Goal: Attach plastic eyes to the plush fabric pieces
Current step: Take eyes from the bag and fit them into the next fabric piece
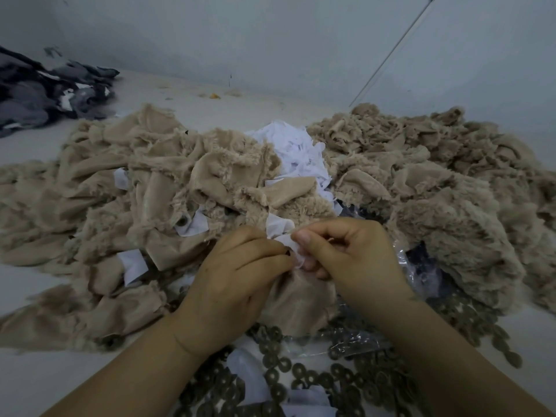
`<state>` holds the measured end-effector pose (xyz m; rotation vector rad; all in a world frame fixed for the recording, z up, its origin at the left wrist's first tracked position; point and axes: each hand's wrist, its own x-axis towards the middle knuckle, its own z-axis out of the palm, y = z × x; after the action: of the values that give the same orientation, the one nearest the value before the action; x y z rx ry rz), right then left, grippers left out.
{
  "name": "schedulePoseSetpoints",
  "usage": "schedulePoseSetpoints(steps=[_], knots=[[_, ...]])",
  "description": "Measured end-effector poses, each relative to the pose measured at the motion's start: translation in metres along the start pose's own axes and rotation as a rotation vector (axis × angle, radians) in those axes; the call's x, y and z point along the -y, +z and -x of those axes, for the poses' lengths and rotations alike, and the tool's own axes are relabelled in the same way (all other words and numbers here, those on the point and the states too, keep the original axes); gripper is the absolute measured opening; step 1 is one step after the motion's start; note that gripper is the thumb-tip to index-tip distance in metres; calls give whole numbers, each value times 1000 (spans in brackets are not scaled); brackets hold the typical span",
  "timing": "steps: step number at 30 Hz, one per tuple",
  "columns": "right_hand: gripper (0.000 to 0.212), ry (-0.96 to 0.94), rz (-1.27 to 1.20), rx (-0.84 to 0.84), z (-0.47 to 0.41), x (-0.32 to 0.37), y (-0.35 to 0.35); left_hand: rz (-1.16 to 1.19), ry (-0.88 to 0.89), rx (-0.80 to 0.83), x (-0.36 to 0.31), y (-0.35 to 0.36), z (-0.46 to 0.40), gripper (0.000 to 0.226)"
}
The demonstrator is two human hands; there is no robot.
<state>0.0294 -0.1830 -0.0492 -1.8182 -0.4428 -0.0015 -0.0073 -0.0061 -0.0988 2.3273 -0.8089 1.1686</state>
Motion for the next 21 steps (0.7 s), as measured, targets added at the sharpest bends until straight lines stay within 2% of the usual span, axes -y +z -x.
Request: schedulePoseSetpoints(steps=[3, 6, 8, 11, 17, 21], knots=[[12, -106, 49, -43, 4, -5, 10, 12, -52, -25, -3, -1, -2, 11], [22, -110, -29, -126, 6, -8, 13, 22, -87, -44, -6, -4, -5, 13], [20, -118, -27, -163, 6, -11, 14, 45, -94, -37, -8, -5, -6, 14], [16, -159, 10, -145, 6, -15, 17, 71, -132, -31, -9, -5, -7, 15], [15, -274, 53, -59, 4, -20, 14, 173, -319, -97, -9, -7, -6, 13], [25, -357, 129, -22, 4, -23, 13, 193, -431, -69, -9, -6, -3, 24]])
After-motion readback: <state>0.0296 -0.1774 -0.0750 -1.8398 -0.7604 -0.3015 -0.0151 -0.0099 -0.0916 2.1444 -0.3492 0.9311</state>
